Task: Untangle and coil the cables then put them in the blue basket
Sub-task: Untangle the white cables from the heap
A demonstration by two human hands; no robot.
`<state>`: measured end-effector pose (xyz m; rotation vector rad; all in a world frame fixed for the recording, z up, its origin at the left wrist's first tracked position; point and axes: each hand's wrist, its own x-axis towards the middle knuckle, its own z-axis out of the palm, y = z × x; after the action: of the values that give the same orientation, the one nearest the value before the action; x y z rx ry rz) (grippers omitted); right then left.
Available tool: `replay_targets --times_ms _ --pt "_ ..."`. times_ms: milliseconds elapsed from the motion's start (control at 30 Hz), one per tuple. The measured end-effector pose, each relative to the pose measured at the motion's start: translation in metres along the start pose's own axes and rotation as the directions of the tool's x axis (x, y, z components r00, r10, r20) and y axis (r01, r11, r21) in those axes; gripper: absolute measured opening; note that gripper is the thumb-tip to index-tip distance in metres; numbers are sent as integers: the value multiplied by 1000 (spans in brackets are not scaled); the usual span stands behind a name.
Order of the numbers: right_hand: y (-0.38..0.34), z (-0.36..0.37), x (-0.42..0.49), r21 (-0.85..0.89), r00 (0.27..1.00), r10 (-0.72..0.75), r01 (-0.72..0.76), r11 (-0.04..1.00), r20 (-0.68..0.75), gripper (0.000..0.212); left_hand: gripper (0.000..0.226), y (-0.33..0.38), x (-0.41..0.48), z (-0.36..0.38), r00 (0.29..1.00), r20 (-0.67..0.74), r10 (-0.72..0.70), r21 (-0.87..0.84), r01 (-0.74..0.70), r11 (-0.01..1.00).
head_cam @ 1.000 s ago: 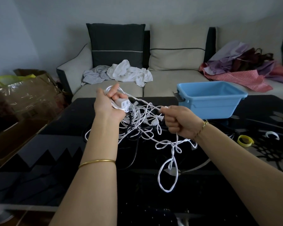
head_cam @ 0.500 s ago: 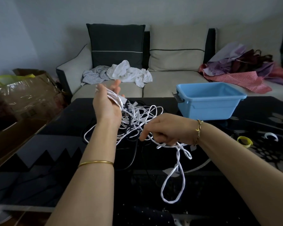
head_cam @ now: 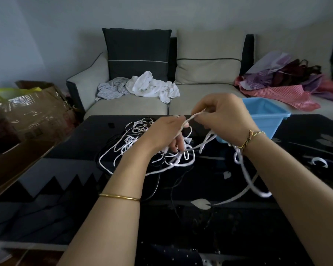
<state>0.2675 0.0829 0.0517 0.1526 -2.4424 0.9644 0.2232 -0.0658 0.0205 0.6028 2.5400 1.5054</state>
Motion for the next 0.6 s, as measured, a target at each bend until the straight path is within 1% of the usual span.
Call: replay_targets --times_ms 33,67,100,133,167,233,267,333,400,467,533,600 --pt "5 -1 2 -2 999 -1 1 1000 -42 11 45 4 -2 0 995 78 -61 -65 66 996" --pt "10 -1 4 -1 997 4 -5 1000 -71 11 53 7 -4 -1 984 158 -85 -122 104 987" --pt "16 0 5 6 996 16 -15 1000 -86 9 63 9 -6 -2 971 229 -76 -167 116 979" --pt "22 1 6 19 995 31 -30 999 -93 6 68 12 -8 -3 958 280 -56 -197 114 974" --pt "27 2 7 26 994 48 -46 999 -100 6 66 14 -10 -5 953 301 -39 -201 103 974" --pt "37 7 8 12 990 76 -75 997 -116 10 49 16 -13 -6 959 282 -41 -184 95 978" --pt "43 9 8 -9 991 80 -81 997 -112 11 42 15 -12 -6 962 266 -60 -194 114 974" --pt "51 12 7 -73 994 91 -95 993 -63 12 40 12 -10 -9 968 239 -73 -267 138 954" --pt "60 16 7 -125 992 124 -124 984 -6 15 42 8 -7 -14 974 221 -48 -381 132 915" --pt "67 20 6 -94 988 151 -149 984 15 13 44 5 -4 -21 980 199 -25 -520 127 845" --pt "69 23 5 39 987 155 -157 987 35 12 43 4 -2 -25 986 160 -44 -665 140 734" --pt "71 27 4 130 980 170 -183 975 107 9 43 4 0 -27 989 123 -79 -779 145 610"
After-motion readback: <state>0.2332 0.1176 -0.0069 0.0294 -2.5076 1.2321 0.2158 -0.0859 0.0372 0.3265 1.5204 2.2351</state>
